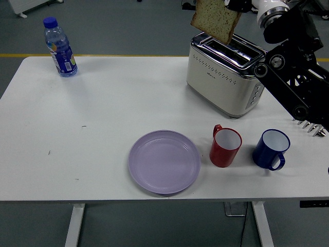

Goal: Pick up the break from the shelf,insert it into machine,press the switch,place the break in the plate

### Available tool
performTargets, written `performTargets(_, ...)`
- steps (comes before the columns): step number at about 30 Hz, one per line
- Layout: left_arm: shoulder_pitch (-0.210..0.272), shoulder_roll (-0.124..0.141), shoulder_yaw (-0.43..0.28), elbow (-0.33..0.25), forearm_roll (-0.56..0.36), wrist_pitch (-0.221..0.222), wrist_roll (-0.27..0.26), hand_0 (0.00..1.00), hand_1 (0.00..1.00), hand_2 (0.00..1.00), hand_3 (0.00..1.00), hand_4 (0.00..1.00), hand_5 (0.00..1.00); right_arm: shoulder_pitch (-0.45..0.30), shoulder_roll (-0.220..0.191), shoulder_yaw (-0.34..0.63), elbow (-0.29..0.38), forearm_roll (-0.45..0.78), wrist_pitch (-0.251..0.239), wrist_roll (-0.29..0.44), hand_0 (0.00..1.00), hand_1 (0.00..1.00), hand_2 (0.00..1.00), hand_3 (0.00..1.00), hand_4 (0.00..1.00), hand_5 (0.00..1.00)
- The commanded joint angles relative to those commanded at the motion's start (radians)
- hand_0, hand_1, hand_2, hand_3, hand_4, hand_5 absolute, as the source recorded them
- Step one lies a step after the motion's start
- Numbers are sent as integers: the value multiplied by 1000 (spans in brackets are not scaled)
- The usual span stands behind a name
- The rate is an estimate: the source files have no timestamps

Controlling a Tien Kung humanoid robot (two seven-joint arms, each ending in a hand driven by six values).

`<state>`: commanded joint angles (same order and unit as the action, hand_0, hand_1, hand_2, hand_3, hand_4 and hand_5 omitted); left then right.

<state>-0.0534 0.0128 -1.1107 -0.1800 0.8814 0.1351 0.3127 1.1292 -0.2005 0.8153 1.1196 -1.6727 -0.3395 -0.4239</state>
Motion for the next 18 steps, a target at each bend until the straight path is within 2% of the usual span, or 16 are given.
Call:
performTargets(9, 3, -5, -14, 0, 8, -1, -2, 647, 629, 693, 792, 607, 998, -67, -62, -63, 243, 216, 102, -34, 222, 317, 389, 490, 497, 2)
performTargets(13, 1, -6, -11, 0, -1, 0, -8, 647, 629, 693, 791, 606, 998, -101, -87, -108, 310, 316, 130, -43, 220, 312, 387, 488, 493, 2)
performTargets(18, -1, -6, -9, 0, -6, 0, -11, 647, 629, 693, 791, 606, 998, -136, -107, -169, 355, 426, 161, -50, 217, 311, 385, 488, 501, 2)
